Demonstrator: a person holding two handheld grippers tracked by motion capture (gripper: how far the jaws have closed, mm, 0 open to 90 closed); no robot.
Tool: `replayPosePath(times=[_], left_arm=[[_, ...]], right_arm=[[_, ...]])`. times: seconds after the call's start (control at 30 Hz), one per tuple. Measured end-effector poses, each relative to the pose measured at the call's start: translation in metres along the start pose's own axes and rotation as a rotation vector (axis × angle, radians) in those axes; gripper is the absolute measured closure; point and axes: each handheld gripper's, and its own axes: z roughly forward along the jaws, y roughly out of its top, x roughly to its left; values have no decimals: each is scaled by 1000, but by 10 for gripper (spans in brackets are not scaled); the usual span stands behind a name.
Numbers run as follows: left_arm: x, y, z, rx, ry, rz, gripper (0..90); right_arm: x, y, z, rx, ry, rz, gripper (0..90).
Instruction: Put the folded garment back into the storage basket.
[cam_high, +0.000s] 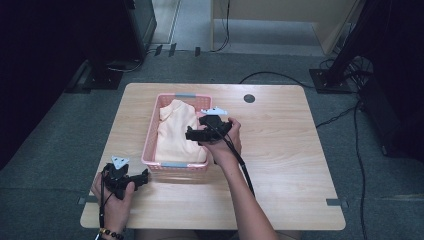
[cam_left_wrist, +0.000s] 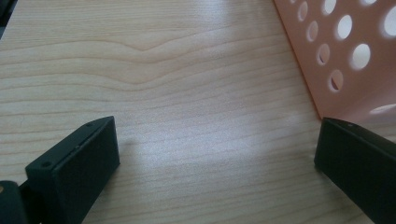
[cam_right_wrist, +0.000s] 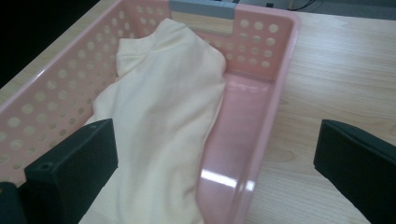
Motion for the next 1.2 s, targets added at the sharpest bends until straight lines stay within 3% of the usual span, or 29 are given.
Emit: replayPosePath(times=[0.67,0.9,1.2], left_arm=[[0,0,0,1,1,2,0],[0,0,0,0,1,0,0],[0,0,0,1,1,1,0]], right_arm=[[-38,-22,-3,-11,-47,51,0],[-48,-32,0,5,-66,45,0],[-54,-41,-1,-37,-34,95,0]])
